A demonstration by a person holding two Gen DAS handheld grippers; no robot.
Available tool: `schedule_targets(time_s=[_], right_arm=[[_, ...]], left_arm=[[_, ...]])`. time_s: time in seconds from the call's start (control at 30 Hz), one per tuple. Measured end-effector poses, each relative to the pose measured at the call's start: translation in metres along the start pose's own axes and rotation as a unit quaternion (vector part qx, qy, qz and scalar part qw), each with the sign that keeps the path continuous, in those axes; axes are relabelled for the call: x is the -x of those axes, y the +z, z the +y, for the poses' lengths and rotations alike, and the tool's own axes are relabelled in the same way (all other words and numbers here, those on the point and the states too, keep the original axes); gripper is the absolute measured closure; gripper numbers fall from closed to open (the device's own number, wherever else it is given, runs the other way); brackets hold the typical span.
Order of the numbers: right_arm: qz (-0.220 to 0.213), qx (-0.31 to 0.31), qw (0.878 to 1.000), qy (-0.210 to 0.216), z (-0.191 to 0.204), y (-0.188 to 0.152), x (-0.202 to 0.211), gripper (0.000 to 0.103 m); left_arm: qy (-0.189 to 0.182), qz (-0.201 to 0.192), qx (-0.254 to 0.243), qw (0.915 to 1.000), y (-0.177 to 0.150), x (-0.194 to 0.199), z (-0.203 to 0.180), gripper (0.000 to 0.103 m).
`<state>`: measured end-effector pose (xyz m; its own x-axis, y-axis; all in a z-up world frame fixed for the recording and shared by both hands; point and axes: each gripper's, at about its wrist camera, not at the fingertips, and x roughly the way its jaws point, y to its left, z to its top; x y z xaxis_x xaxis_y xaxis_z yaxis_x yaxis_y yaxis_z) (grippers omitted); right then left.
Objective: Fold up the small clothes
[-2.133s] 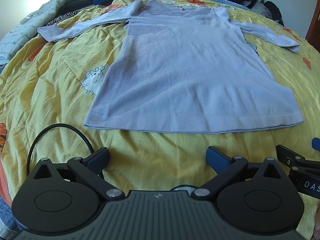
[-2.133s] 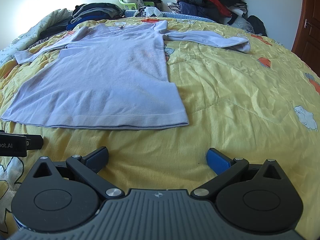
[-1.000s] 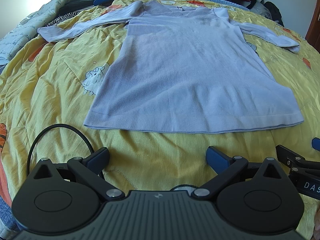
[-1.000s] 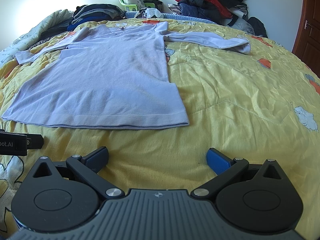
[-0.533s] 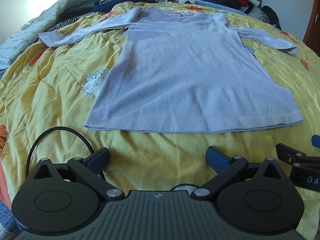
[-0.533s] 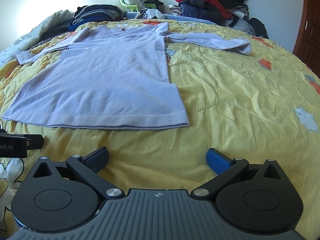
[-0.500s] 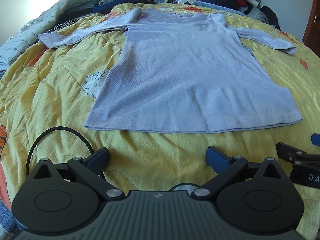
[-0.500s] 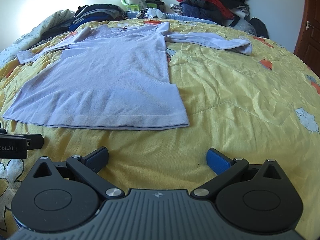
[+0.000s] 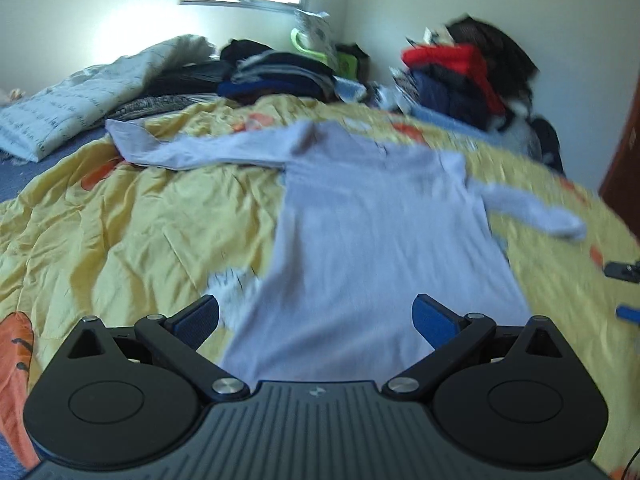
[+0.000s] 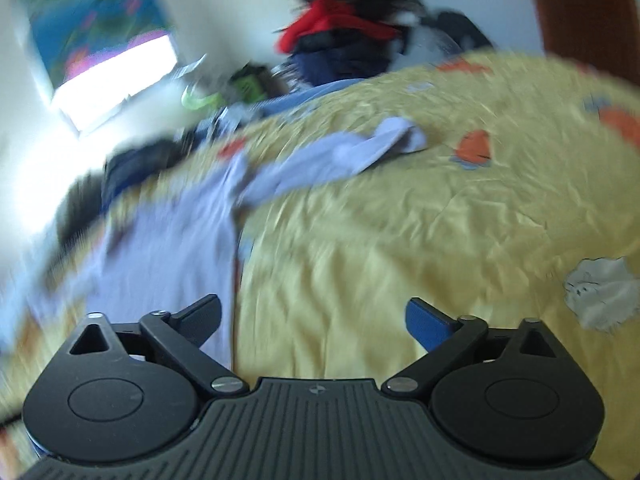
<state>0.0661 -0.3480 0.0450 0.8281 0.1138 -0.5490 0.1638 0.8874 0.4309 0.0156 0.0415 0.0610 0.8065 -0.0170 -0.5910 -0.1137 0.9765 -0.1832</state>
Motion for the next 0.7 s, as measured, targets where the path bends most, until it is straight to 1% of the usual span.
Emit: schedule_targets(time_s=[0.03,0.1,0.17,0.23,0.33,0.4,0.43,0.53,0.63,0.7], right_arm=[[-0.004,-0.043,0.999,0.013,-0.013,0.013,-0.006,0.011],[-0.022,-0.125,0.991,0.045,-0.04,0.038,-0.021,0.022],[-0.032,-0.192,0.979,0.059,-0.062,0.058,-0.042,0.045],[-0.029,-0.254,0.963,0.086,-0.083,0.075,-0.069,0.047],[0.0,-0.334,0.933,0.134,-0.104,0.092,-0.117,0.047],[-0.002,-0.368,0.922,0.124,-0.112,0.101,-0.14,0.047],[-0.008,-0.373,0.92,0.12,-0.114,0.105,-0.149,0.047],[-0.021,-0.369,0.925,0.092,-0.114,0.115,-0.17,0.047],[-0.017,-0.379,0.921,0.087,-0.116,0.118,-0.189,0.047],[-0.02,-0.379,0.921,0.088,-0.117,0.121,-0.197,0.047]], left_arm=[[0.0,-0.003,0.016,0.9999,0.004,-0.004,0.003,0.0],[-0.001,-0.002,0.04,0.9992,0.009,-0.014,0.006,0.0],[0.001,0.006,0.049,0.9988,0.012,-0.024,0.003,0.0],[-0.001,0.015,0.041,0.999,0.012,-0.033,-0.003,0.0],[-0.004,0.025,0.023,0.9994,0.01,-0.045,-0.013,0.0],[-0.006,0.027,0.014,0.9995,0.009,-0.049,-0.019,0.0],[-0.005,0.027,0.011,0.9996,0.009,-0.051,-0.022,0.0],[-0.002,0.029,0.01,0.9995,0.012,-0.059,-0.025,0.0],[0.003,0.037,0.017,0.9992,0.014,-0.068,-0.025,0.0],[0.005,0.04,0.02,0.999,0.015,-0.074,-0.025,0.0]])
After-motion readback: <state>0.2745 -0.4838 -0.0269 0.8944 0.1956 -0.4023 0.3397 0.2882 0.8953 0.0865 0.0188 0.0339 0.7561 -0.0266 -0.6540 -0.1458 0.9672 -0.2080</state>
